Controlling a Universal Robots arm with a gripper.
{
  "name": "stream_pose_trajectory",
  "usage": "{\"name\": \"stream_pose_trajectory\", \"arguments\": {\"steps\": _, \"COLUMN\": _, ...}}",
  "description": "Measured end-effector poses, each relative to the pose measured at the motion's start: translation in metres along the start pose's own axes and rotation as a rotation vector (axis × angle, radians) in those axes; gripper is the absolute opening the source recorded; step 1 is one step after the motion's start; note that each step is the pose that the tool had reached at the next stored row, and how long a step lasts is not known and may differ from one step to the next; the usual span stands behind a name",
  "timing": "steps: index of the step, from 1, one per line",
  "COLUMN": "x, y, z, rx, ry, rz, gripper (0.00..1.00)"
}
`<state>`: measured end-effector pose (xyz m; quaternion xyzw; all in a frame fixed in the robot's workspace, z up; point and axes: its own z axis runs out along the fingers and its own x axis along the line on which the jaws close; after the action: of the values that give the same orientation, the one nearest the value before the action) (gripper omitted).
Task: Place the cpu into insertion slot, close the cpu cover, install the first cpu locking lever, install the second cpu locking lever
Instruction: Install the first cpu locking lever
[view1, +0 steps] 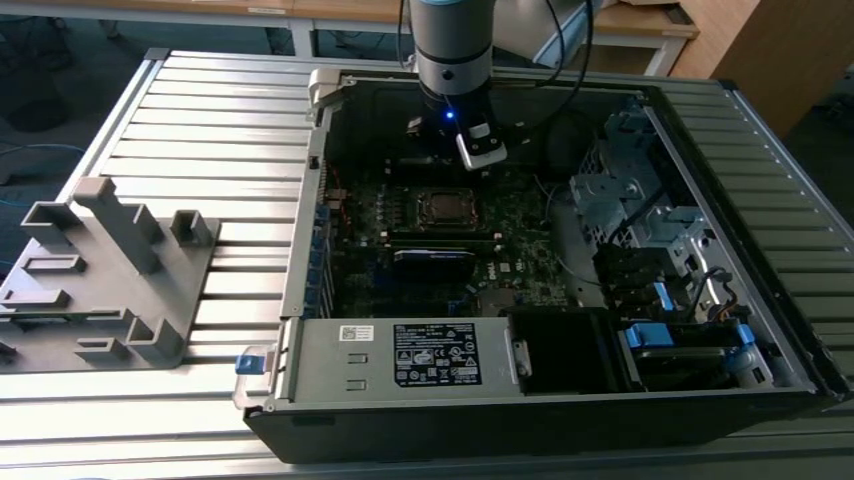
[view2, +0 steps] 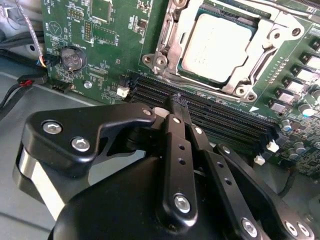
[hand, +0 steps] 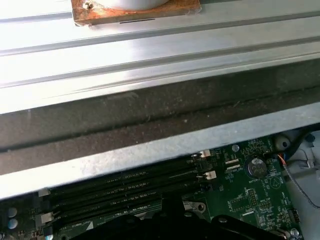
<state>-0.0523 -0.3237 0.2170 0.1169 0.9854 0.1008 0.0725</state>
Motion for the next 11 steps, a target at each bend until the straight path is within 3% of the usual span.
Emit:
{"name": "stream_pose_trajectory", "arguments": {"steps": 2, "x": 0.0, "y": 0.0, "z": -0.0001, "rx": 0.0039, "ry": -0.0006, "rz": -0.001, "gripper": 0.11}}
{"name": "stream_pose_trajectory", "arguments": {"steps": 3, "x": 0.0, "y": 0.0, "z": -0.0002, "rx": 0.0161, "ry": -0.0031, "rz": -0.003, "gripper": 0.11}}
{"name": "stream_pose_trajectory", "arguments": {"steps": 9, "x": 0.0, "y": 0.0, "z": -0.0001, "rx": 0.1196, "ry": -0.0221, "rz": -0.02, "gripper": 0.11}}
{"name": "stream_pose_trajectory", "arguments": {"steps": 10, "x": 0.0, "y": 0.0, "z": 0.0, "rx": 0.1282, "ry": -0.0236, "rz": -0.021, "gripper": 0.11}}
{"name": "stream_pose_trajectory", "arguments": {"steps": 11, "x": 0.0, "y": 0.0, "z": 0.0, "rx": 0.1303, "ry": -0.0239, "rz": -0.021, "gripper": 0.11}}
